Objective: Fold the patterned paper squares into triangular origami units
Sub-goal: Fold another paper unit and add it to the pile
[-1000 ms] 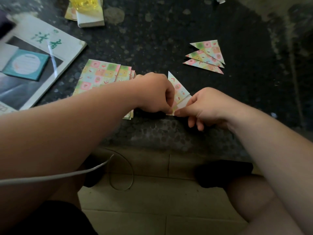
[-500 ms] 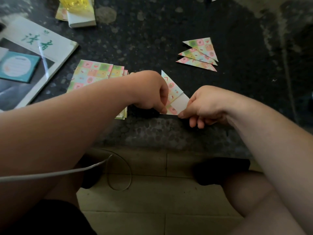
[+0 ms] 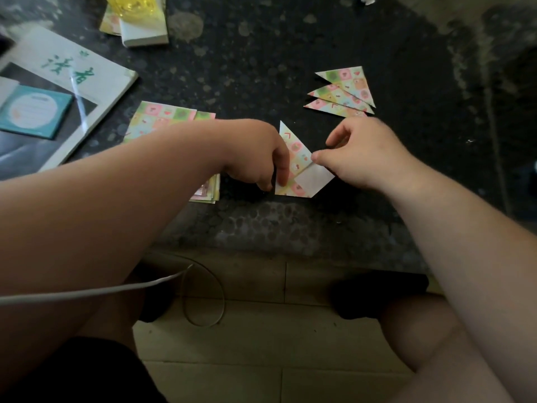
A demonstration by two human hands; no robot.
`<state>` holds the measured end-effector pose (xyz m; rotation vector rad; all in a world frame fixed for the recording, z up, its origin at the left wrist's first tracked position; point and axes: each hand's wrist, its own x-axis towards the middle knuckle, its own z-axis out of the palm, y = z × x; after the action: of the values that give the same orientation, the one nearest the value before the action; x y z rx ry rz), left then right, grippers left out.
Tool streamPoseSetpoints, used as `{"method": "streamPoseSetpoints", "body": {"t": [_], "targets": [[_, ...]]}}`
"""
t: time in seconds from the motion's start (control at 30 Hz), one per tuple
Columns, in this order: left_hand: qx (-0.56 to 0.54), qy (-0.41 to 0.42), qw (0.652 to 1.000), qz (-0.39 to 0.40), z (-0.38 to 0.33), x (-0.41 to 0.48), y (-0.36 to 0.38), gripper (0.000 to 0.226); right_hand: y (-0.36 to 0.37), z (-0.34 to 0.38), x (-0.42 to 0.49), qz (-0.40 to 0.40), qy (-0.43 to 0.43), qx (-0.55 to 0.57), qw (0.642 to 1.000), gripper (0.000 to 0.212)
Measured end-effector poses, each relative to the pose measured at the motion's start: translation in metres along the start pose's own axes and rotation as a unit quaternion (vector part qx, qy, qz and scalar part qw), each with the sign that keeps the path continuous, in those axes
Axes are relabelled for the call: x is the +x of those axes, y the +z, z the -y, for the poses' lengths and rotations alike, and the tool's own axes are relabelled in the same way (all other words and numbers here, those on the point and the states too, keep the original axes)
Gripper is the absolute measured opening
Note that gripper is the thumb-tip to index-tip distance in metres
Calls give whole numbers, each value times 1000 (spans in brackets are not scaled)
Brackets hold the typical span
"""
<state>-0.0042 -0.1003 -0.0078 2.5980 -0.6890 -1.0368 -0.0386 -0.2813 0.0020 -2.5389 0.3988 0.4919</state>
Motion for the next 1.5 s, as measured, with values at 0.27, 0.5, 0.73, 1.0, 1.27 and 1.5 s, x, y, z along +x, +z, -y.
{"method": "streamPoseSetpoints", "body": {"t": [0.27, 0.5, 0.73, 1.0, 1.27, 1.5], "targets": [[-87, 4, 991, -101, 6, -8, 8, 10, 9, 7, -3, 66, 3, -39, 997, 23], [-273, -57, 928, -248, 2, -21, 11, 32, 1, -2, -11, 119, 63, 302, 944, 10], [-527, -111, 819, -197, -9, -46, 19, 26, -13, -6, -47, 128, 43, 524, 841, 18], [-709, -38, 674, -202, -64, -95, 28, 16, -25, 9, -97, 113, 50, 576, 808, 28], [-748, -90, 641, -147, -64, -101, 49, 12, 9, 13, -126, 101, 69, 527, 841, 15], [-670, -56, 710, -210, -49, -88, 35, 24, 2, 17, -101, 75, 37, 530, 844, 10]]}}
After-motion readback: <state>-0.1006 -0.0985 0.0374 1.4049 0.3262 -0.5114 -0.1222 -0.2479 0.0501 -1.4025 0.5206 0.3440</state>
